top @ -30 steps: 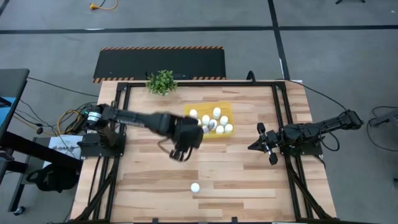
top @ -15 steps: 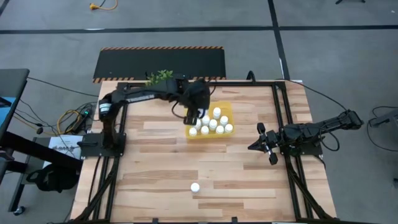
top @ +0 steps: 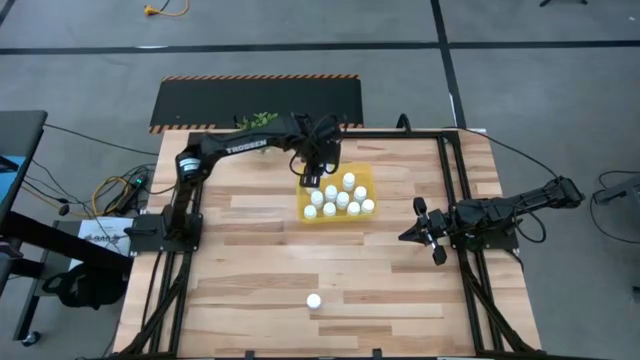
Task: Pick and place pill bottles into a basket
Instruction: Put the white medicine bottle into the yellow bin
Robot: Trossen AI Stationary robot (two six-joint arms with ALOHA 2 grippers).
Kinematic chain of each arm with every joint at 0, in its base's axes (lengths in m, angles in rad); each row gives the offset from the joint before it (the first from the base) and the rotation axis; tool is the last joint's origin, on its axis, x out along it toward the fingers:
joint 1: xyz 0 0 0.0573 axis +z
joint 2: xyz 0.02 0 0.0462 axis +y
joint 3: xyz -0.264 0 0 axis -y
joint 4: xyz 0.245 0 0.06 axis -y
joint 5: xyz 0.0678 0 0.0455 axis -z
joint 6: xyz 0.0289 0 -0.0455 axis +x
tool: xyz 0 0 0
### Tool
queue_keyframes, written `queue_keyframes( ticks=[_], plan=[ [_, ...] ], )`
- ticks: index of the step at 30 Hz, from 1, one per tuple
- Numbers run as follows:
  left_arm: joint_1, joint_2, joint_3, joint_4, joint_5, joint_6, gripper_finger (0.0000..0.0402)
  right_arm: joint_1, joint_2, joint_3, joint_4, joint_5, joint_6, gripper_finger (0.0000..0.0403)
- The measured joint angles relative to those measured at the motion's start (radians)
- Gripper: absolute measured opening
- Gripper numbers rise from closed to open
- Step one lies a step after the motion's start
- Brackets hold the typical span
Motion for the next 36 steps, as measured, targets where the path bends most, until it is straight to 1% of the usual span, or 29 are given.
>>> queue_keyframes(
  ticks=[9, 15, 23, 26, 36],
  plan=[
    [0.028, 0.007, -0.014, 0.027, 0.047, 0.011, 0.0161, 0.000, 0.000, 0.000, 0.000, 0.000, 0.000, 0.0001],
    [0.030, 0.033, -0.015, 0.024, 0.052, 0.020, 0.0161, 0.000, 0.000, 0.000, 0.000, 0.000, 0.000, 0.0001],
    [0.033, 0.034, -0.016, 0.034, 0.073, 0.030, 0.0161, 0.000, 0.000, 0.000, 0.000, 0.000, 0.000, 0.0001],
    [0.033, 0.032, -0.051, 0.074, 0.078, 0.029, 0.0161, 0.000, 0.000, 0.000, 0.000, 0.000, 0.000, 0.0001],
    [0.033, 0.033, -0.155, 0.133, 0.104, 0.004, 0.0161, 0.000, 0.000, 0.000, 0.000, 0.000, 0.000, 0.0001]
  ],
)
